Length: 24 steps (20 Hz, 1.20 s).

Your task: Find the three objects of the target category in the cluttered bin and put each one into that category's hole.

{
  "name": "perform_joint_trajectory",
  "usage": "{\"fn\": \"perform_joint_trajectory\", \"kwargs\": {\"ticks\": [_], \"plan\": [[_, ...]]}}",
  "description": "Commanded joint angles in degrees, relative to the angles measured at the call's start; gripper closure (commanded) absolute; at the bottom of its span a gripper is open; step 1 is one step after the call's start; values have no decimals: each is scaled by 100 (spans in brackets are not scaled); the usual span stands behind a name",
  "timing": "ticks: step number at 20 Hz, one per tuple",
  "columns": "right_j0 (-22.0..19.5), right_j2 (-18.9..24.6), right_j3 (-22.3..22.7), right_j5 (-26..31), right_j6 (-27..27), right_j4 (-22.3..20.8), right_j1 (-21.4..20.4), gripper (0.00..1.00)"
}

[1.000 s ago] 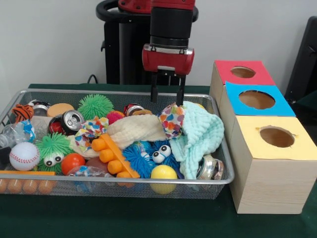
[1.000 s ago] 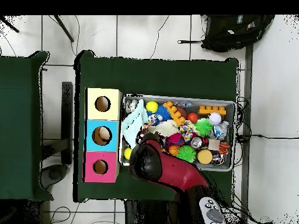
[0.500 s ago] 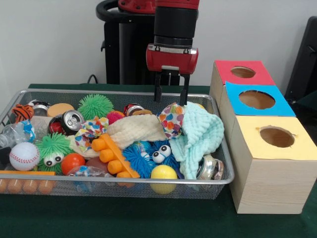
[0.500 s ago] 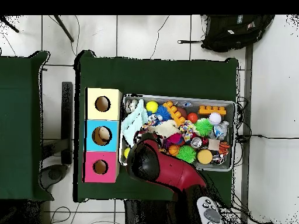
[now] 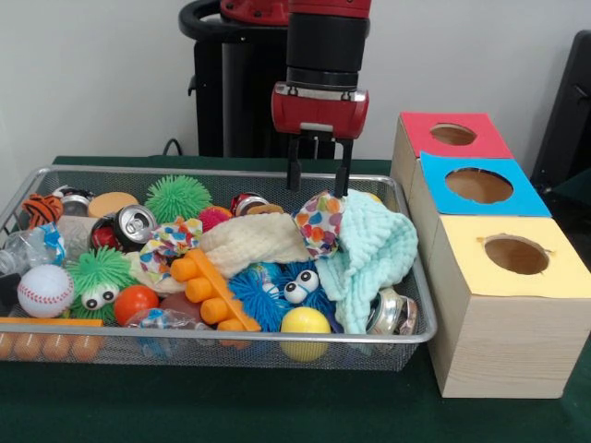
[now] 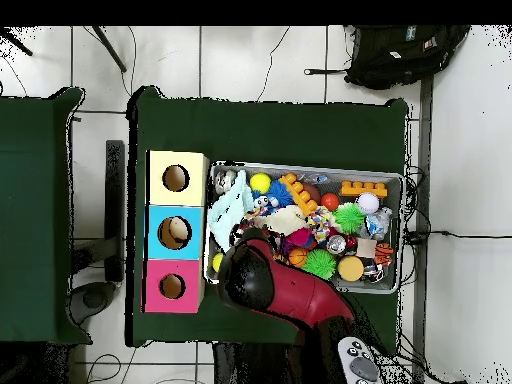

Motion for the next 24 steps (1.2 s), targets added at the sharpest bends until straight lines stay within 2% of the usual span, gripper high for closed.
{"fn": "perform_joint_trajectory", "kwargs": {"ticks": [1,6,9,12,15,19,24], "plan": [[-152,596,-297,135,1221,270,-55,0],[161,131,-537,971,1039,408,-226,0],[360,-147,-670,1199,956,369,-263,0],[512,-357,-639,1042,943,245,-331,0],[641,-559,-707,1178,921,183,-435,0],[484,-426,-555,946,925,146,-433,0],[460,-465,-726,891,838,86,-268,0]]}}
